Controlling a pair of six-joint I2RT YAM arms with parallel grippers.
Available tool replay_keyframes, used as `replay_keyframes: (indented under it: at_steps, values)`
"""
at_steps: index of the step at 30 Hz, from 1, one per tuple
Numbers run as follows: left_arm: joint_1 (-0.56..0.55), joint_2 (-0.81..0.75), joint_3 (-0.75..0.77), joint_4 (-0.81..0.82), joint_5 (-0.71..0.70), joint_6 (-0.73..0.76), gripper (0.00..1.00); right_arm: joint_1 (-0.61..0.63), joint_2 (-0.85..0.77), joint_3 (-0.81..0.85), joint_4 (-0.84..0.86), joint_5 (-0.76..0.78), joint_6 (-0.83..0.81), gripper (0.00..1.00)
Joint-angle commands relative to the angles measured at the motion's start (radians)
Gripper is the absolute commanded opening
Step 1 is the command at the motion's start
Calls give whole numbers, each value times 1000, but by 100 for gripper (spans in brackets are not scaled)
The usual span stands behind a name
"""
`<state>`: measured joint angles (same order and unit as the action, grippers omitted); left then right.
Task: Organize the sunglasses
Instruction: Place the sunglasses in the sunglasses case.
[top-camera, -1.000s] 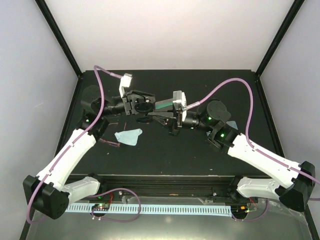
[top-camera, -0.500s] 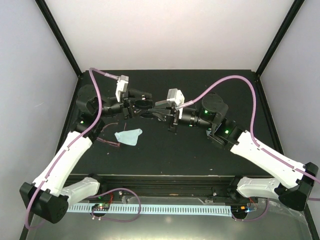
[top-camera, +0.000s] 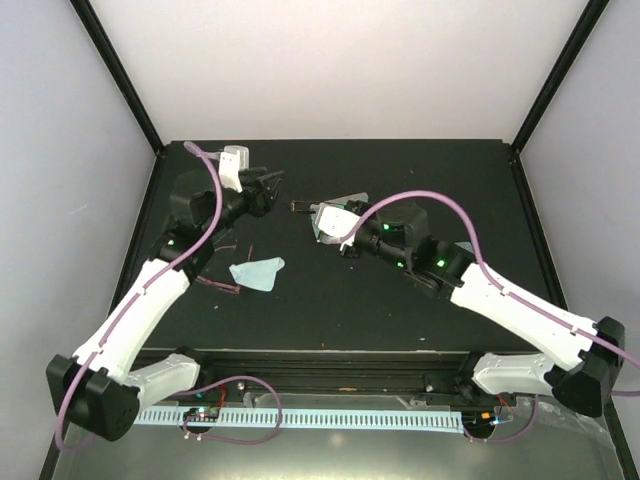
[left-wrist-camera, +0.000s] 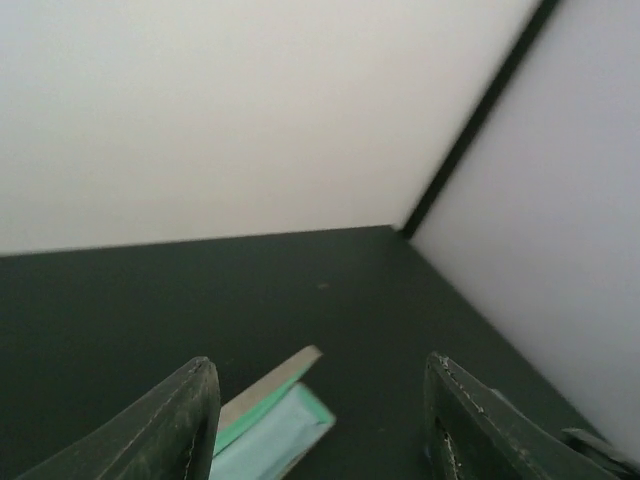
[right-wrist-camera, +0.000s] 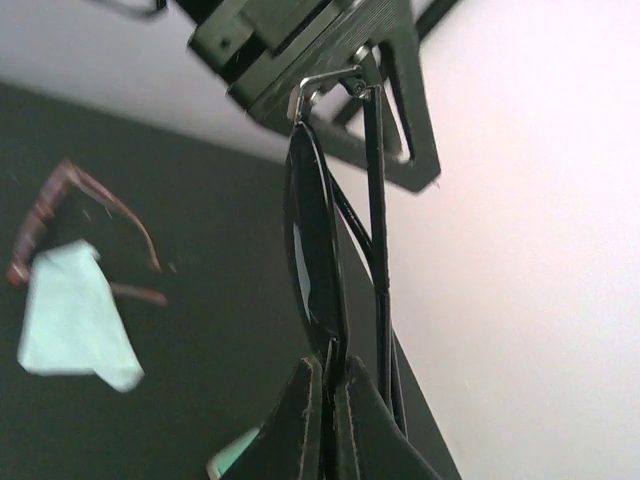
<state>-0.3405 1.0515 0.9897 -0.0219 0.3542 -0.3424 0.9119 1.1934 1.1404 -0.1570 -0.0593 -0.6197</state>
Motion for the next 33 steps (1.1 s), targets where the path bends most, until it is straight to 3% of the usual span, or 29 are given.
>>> replay_keyframes:
  at_steps: [1, 8, 16, 19, 25, 33]
  values:
    - [17, 111, 41, -51, -165, -26, 57, -5, 67, -47, 24, 270, -210, 1]
    - [36, 367, 153, -118, -101, -61, 63, -12, 191, -101, 142, 505, -294, 1]
    - [59, 800, 424, -278, 103, -63, 64, -48, 239, -141, 168, 541, -251, 1]
    - [65, 921, 517, -300, 121, -99, 58, -62, 245, -146, 159, 532, -212, 1]
    - [66, 1086, 675, -402, 83, -105, 36, -88, 274, -167, 164, 495, -178, 1]
    - [65, 1195, 687, -442, 148, -75, 30, -127, 369, -107, 35, 373, -254, 1]
